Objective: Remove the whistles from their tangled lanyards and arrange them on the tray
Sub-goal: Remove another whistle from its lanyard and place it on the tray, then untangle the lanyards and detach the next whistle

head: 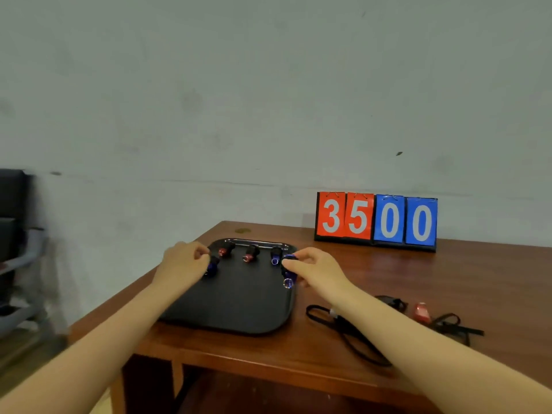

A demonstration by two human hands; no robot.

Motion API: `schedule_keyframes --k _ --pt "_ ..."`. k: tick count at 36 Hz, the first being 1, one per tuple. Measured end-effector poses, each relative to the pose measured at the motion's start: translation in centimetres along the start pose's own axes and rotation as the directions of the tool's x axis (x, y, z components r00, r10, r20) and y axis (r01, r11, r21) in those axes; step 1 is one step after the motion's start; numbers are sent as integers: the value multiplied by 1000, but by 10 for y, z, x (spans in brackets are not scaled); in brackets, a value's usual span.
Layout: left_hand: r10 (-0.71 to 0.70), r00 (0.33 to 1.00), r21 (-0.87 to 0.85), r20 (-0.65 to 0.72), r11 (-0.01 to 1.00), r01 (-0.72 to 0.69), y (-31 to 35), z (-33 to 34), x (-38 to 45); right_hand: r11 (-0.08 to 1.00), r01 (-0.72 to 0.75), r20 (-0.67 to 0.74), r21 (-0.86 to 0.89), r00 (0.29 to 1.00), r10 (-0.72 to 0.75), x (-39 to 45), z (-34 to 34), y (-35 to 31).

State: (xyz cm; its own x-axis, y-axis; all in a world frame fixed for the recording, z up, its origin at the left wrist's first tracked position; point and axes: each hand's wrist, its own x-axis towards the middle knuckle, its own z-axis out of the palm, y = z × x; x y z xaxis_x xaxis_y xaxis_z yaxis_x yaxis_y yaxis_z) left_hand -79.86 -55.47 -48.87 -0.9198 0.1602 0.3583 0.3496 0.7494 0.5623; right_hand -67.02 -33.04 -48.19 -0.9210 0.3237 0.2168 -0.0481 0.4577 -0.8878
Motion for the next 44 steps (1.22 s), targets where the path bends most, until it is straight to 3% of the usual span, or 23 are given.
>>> schedule_keyframes --k 6,13,26,39,44 --pt "-188 980 -78 64 978 193 -64 -2 0 991 -51 91 126 995 40 17 54 -6" --pt "-136 986 -151 95 977 149 -73 -2 -6 994 -110 75 30 991 107 55 90 -5" --pt "-134 990 -252 48 957 141 -82 5 1 974 -144 -86 -172 988 130 95 120 9" --pt "-119 993 -235 0 965 115 -78 7 0 962 -156 -5 -225 987 159 80 105 -3" --pt "-115 987 -190 -109 977 92 -77 4 -3 947 -40 32 -320 998 54 52 86 3"
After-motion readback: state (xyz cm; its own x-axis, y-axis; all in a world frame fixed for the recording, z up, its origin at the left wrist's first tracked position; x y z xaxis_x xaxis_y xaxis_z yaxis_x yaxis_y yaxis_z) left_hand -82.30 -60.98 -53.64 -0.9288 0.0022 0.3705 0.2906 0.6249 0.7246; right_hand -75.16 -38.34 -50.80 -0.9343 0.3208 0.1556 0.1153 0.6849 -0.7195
